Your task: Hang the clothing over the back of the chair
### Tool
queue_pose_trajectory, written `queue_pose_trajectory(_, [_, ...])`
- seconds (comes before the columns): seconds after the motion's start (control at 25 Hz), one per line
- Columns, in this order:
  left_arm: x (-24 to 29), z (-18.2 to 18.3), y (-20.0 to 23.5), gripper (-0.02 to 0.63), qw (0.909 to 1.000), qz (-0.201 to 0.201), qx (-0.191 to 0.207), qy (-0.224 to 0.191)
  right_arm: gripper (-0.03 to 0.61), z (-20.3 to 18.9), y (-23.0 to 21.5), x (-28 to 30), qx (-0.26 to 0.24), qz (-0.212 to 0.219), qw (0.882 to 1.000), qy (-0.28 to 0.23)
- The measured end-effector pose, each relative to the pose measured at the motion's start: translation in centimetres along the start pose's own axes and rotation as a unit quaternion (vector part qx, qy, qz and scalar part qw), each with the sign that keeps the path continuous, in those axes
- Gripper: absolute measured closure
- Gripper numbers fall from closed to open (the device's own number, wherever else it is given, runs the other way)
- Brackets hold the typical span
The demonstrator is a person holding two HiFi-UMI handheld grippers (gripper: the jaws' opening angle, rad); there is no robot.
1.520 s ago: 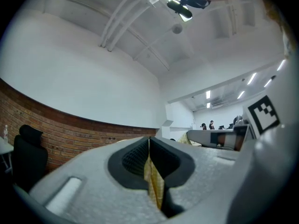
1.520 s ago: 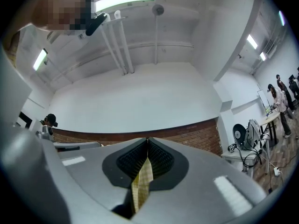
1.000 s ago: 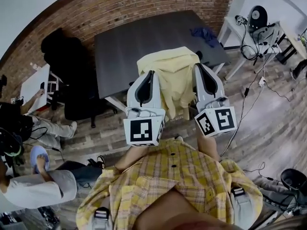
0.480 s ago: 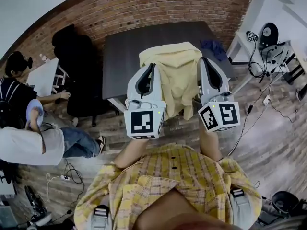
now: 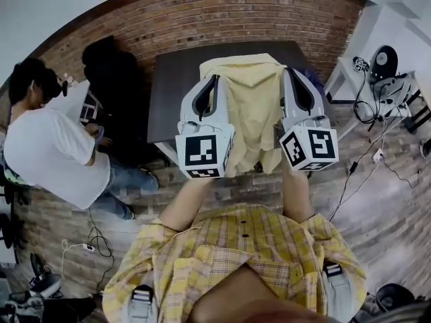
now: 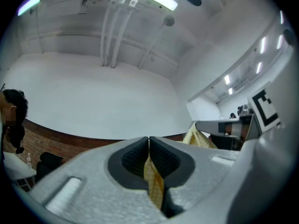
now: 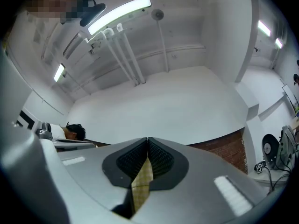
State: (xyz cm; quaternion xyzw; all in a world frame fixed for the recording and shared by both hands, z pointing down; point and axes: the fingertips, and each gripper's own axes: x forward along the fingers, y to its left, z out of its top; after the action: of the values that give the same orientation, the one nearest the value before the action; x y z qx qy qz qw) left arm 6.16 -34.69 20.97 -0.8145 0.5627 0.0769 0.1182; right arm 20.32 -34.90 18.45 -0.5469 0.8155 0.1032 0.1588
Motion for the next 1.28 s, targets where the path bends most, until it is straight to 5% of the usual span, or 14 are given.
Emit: queue_pose_trajectory(1.28, [10.0, -6.9, 1.6, 0.603, 0.9964, 0.030, -0.066, 0.045, 0.566, -8.3, -4.6, 8.9, 0.001, -0.053, 0.997, 0.055])
